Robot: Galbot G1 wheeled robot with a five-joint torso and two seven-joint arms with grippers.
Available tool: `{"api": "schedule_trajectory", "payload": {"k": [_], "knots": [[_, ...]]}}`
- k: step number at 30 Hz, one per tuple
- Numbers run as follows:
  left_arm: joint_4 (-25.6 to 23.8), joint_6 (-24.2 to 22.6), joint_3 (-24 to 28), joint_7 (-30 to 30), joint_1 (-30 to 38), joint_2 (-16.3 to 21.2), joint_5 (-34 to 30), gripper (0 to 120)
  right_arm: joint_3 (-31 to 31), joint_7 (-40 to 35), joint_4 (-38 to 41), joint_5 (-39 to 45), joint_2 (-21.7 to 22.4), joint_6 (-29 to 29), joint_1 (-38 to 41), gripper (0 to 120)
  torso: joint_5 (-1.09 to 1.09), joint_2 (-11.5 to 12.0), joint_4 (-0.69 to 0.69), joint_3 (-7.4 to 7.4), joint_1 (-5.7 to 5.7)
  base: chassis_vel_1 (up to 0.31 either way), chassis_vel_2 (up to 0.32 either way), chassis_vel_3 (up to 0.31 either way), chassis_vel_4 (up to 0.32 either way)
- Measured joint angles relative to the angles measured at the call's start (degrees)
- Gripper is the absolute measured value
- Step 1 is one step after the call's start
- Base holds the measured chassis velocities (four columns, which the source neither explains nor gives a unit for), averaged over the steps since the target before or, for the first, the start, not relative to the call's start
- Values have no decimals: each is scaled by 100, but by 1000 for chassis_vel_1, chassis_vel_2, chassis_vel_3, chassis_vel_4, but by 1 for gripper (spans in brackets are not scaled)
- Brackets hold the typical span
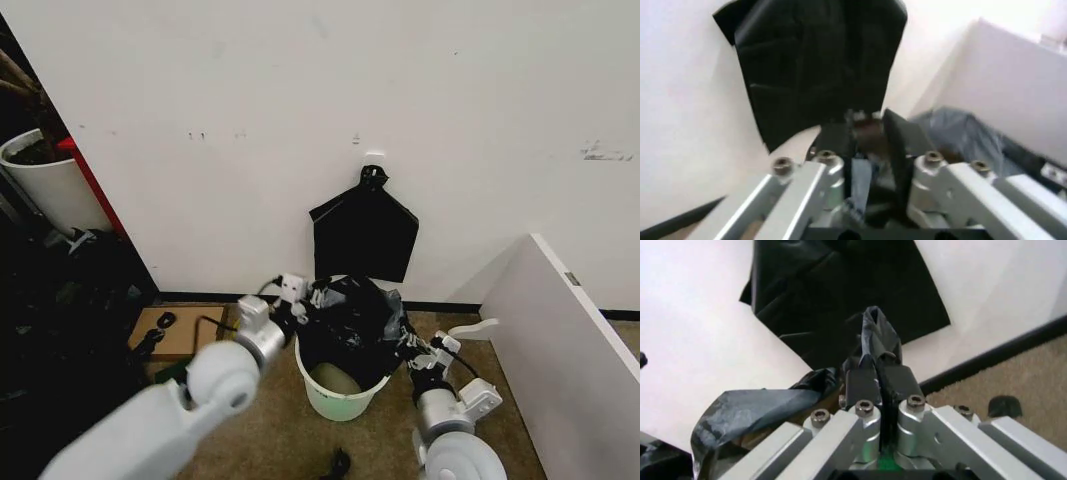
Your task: Place the garbage bag over the trash bin.
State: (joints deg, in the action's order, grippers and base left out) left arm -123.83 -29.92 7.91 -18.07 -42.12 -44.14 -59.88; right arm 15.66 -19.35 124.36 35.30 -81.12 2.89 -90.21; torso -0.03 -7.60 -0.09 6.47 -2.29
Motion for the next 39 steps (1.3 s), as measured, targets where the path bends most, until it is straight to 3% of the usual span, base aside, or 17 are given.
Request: {"api": "schedule_trajectory", "payload": {"k": [2, 4, 5, 7, 12, 13, 19, 22, 36, 39], "knots": [[53, -566, 184, -7, 551, 166, -246, 33, -31, 58, -33, -147, -39, -98, -20, 0, -1, 0, 1, 0, 0, 0, 0, 0, 0], [192, -1084, 502, -178, 1237, 216, -880, 41, -57, 122, -73, -338, -88, -211, -57, 0, 0, 0, 1, 1, 0, 0, 0, 0, 0], [192, -1084, 502, -178, 1237, 216, -880, 41, -57, 122, -73, -338, -88, -211, -57, 0, 0, 0, 1, 1, 0, 0, 0, 0, 0], [396, -1257, 864, -413, 1968, 146, -1584, 49, -93, 172, -113, -525, -104, -319, -92, 0, -1, 0, -1, 0, 0, 0, 0, 0, 0], [980, -1297, 1847, -646, 3299, -148, -2181, 69, -133, 190, -135, -646, -119, -385, -107, 0, 2, 0, -2, 0, -1, 0, 0, 0, 0], [980, -1297, 1847, -646, 3299, -148, -2181, 69, -133, 190, -135, -646, -119, -385, -107, 0, 2, 0, -2, 0, -1, 0, 0, 0, 0], [1206, -1271, 2414, -981, 3590, -118, -2742, 95, -112, 189, -133, -699, -131, -405, -111, 0, 0, 0, 1, 1, -1, 0, 0, 0, 0], [1166, -1264, 2481, -962, 3560, -16, -2809, 99, -93, 189, -144, -700, -126, -423, -115, 0, 0, 0, 3, 0, -1, 0, 0, 0, 0], [1328, -1234, 2765, -941, 3458, -148, -2863, 100, -113, 165, -162, -687, -124, -428, -42, 0, 0, 0, 0, 0, 0, 0, 0, 0, 0], [1322, -1231, 2869, -993, 3483, -131, -2952, 90, -104, 158, -154, -676, -127, -421, -29, 0, 1, 0, 0, 0, 0, 0, 0, 0, 0]]}}
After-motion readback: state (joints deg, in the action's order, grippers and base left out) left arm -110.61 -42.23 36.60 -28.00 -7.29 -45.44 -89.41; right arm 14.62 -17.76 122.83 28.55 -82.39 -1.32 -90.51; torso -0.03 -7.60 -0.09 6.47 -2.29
